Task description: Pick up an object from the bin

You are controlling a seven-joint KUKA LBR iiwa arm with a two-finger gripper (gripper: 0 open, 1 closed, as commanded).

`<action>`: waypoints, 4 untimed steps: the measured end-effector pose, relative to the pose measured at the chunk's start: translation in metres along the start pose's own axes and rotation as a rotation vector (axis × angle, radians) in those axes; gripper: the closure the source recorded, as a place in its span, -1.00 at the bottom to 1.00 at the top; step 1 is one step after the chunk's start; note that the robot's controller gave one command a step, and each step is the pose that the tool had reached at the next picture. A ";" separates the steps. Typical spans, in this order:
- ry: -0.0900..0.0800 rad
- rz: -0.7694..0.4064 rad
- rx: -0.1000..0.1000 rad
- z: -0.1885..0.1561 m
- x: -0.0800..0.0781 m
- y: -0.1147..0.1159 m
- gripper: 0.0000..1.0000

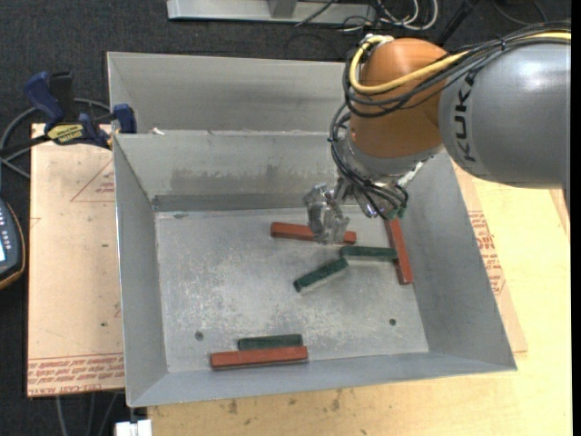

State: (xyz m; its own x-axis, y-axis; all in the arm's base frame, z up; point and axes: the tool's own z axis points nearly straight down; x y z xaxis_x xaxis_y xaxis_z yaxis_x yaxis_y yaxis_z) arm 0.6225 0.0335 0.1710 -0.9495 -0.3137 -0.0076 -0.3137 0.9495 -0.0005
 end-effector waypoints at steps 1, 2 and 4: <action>0.003 0.001 -0.001 0.002 0.001 0.000 -1.00; 0.008 0.005 -0.003 0.103 0.010 -0.040 -1.00; -0.002 0.003 0.000 0.098 0.007 -0.040 -1.00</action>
Offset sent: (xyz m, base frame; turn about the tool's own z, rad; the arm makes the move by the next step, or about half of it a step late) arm 0.0000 0.0000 0.0000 0.0000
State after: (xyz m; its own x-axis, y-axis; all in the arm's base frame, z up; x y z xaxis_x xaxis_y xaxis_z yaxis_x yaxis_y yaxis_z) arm 0.6294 -0.0065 0.0729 -0.9504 -0.3110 -0.0097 -0.3110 0.9504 -0.0007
